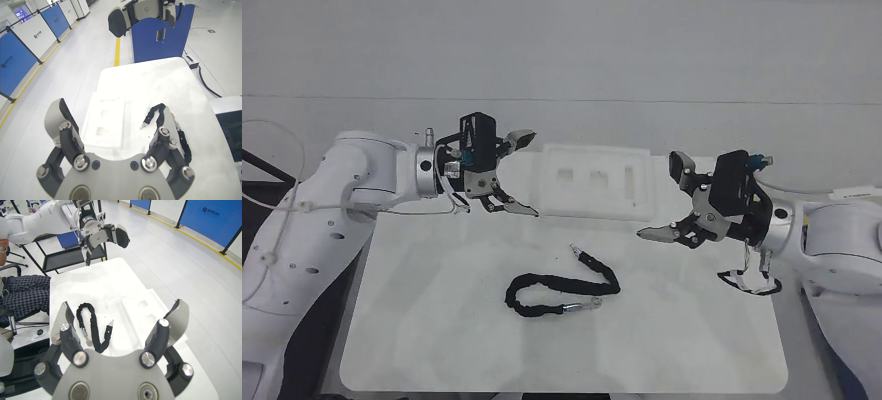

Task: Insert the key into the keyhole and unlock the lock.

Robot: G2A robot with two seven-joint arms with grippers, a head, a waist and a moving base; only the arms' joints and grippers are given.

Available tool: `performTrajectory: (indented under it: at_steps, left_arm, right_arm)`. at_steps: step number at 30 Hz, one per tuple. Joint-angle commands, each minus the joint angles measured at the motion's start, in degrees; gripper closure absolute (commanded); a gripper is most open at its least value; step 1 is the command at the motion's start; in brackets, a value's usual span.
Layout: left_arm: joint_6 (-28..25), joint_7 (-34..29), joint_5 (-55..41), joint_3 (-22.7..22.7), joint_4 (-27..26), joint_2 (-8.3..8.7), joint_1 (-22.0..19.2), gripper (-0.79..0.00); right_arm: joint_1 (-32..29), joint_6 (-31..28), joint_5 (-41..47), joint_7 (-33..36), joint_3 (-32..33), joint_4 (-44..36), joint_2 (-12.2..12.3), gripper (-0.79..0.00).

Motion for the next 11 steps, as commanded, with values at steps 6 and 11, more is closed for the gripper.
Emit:
performTrajectory:
  at_steps: [6,11]
  left_arm:
    - [0.00,5.32,1.59,6.78,2.51,1.78,-6.83,-0.785]
    - [0.00,6.95,2.00,8.82,3.45,2.02,-8.58,-0.785]
  right_arm:
    - [4.86,-1.20,0.68,1.84,-2.07,2.72,-0.18,-0.785]
    - [4.86,-1.21,0.69,1.85,-2.07,2.72,-0.18,-0.785]
